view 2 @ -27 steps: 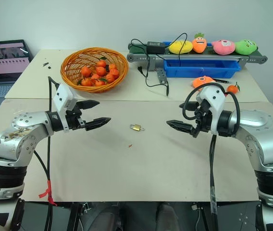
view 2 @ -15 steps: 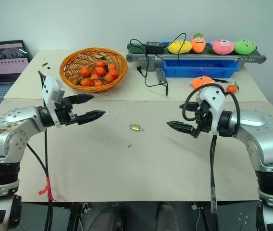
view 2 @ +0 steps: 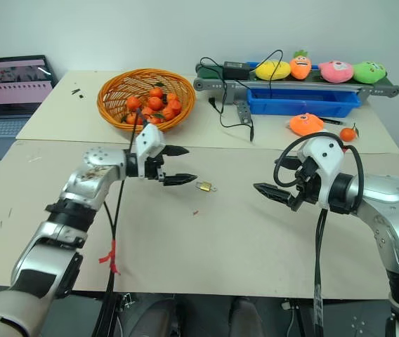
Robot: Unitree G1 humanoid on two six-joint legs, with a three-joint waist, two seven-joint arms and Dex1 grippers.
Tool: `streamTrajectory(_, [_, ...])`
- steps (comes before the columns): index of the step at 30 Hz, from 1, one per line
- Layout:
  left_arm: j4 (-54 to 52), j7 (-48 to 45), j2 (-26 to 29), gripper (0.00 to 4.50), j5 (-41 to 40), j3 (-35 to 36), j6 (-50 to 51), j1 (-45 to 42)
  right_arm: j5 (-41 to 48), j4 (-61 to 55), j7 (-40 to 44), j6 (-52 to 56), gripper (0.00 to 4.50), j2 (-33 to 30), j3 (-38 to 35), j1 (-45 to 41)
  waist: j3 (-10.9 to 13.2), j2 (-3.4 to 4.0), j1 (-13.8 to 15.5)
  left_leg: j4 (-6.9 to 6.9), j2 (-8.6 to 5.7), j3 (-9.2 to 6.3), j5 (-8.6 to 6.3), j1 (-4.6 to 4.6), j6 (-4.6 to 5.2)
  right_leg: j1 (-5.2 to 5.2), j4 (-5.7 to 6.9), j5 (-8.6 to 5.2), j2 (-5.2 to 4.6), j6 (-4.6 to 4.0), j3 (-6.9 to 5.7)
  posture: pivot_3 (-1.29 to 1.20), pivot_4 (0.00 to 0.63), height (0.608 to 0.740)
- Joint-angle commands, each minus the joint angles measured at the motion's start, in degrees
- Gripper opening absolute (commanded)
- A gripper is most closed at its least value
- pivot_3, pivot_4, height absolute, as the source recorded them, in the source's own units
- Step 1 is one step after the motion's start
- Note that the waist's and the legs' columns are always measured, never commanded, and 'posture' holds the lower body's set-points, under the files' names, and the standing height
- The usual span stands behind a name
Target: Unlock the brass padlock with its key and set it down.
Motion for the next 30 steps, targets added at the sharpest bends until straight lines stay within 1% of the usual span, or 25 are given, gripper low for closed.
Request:
streamTrajectory(1, [11.5,-3.9,-3.1,4.50,4.1,-1.9,-8.6,-6.1,1.8,-5.5,-2.9,2.6,4.49,-0.6,-6.0,2.5,0.0,-0.02,-0.2,0.00,0.00,-0.01,-0.01,0.00,0.01,0.00,0.00,0.00,0.00,0.00,-0.01,0.00,0.150,0.740])
streamTrajectory(5, [21.9,-6.6,-5.8,4.50,8.3,-3.2,-16.3,-10.7,3.3,-9.0,-5.2,4.8,4.49,-0.6,-9.2,5.5,0.0,-0.03,-0.3,0.05,0.01,-0.01,-0.06,0.00,0.11,0.00,0.04,0.01,0.00,0.00,0.01,0.00,0.150,0.740])
streamTrajectory(8, [27.4,-7.5,-6.6,4.50,11.0,-3.6,-20.2,-13.4,4.2,-11.1,-6.7,6.1,4.49,-0.4,-11.0,7.0,0.0,-0.03,-0.2,0.15,0.03,-0.03,-0.35,-0.02,0.62,0.00,0.07,0.01,0.00,0.00,0.02,0.00,0.150,0.740])
streamTrajectory(13, [33.6,-4.3,-6.6,4.50,17.5,-5.3,-26.3,-16.4,5.4,-13.4,-8.7,7.1,4.49,-0.2,-12.8,9.3,0.0,-0.03,-0.1,0.28,0.03,-0.05,-0.41,-0.09,0.71,0.00,0.04,0.03,0.00,0.03,0.00,0.00,0.150,0.740])
streamTrajectory(18, [36.6,-1.6,-7.9,4.50,20.5,-4.9,-27.3,-17.8,6.2,-14.3,-10.1,7.1,4.49,-0.2,-13.5,9.9,0.0,-0.03,-0.1,0.34,0.03,-0.05,-0.44,-0.12,0.76,0.00,0.04,0.04,0.00,0.05,0.01,0.00,0.150,0.740])
streamTrajectory(23, [37.6,-2.9,-9.3,4.50,21.3,-4.2,-26.9,-17.7,6.5,-14.6,-10.6,7.0,4.49,-0.6,-14.1,10.5,0.0,-0.03,-0.1,0.51,0.05,-0.06,-0.52,-0.20,0.90,0.00,0.06,0.05,0.00,0.08,0.00,0.00,0.150,0.740])
streamTrajectory(30, [38.0,-3.2,-9.3,4.50,23.3,-4.4,-26.6,-16.9,6.2,-14.8,-10.7,6.6,4.49,-1.2,-14.9,11.5,0.0,-0.03,-0.1,0.56,0.05,-0.06,-0.56,-0.21,0.96,0.00,0.06,0.06,0.00,0.09,0.00,0.00,0.150,0.740])
